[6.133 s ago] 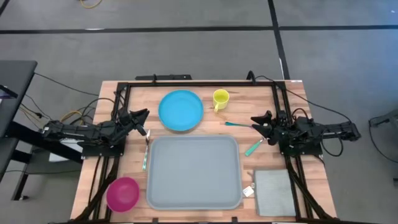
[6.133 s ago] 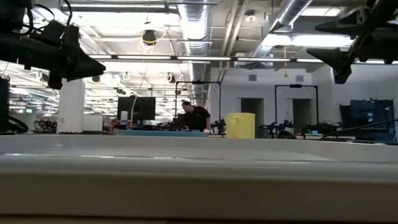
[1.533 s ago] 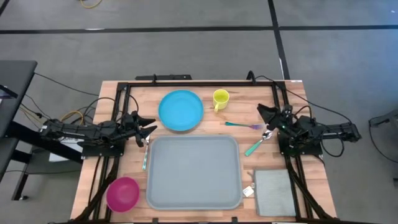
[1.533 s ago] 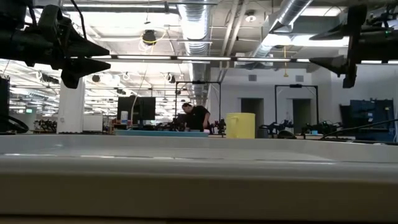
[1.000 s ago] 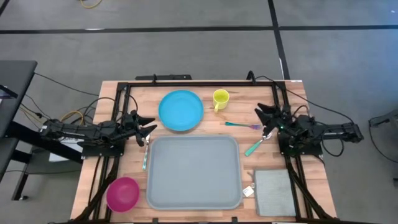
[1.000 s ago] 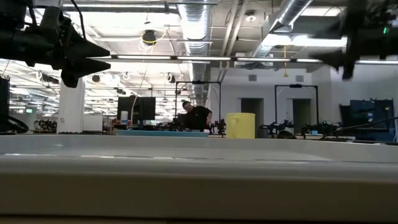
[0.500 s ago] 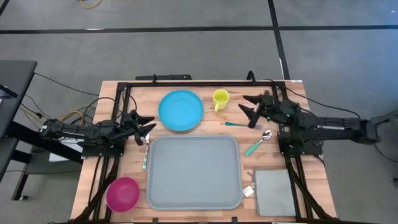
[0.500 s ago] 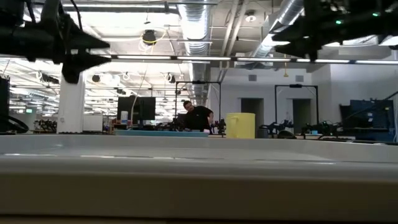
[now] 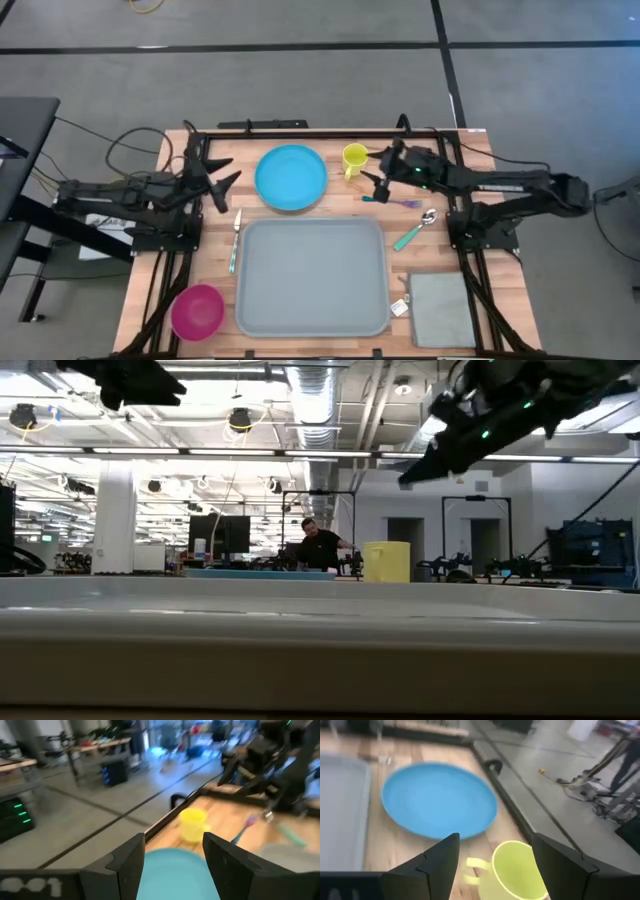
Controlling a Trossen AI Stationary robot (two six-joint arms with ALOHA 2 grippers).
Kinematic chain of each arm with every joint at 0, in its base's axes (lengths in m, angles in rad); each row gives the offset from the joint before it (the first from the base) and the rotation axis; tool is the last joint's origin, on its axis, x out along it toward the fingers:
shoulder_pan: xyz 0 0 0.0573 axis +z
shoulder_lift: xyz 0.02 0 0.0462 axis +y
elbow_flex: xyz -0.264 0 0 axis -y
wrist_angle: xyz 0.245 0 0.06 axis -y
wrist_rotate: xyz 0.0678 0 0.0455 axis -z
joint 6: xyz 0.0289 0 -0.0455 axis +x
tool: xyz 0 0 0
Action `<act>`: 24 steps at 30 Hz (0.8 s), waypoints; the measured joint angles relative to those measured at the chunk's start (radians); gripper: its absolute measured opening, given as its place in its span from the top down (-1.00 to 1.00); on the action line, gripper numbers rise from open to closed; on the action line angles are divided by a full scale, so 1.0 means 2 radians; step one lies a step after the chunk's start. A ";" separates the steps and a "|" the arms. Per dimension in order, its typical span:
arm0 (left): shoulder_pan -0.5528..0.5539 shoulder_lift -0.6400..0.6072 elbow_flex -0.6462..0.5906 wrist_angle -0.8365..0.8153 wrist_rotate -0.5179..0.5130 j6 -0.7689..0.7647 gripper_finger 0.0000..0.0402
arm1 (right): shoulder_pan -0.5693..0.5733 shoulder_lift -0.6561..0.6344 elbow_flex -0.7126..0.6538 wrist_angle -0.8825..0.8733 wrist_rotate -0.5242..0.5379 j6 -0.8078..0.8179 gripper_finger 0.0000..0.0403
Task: Set up tray
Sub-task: Put the yellow mug on the gray tray
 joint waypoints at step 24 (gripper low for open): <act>0.000 0.069 0.009 -0.005 -0.007 -0.011 0.04 | -0.077 0.248 0.231 -0.265 -0.014 -0.082 -0.17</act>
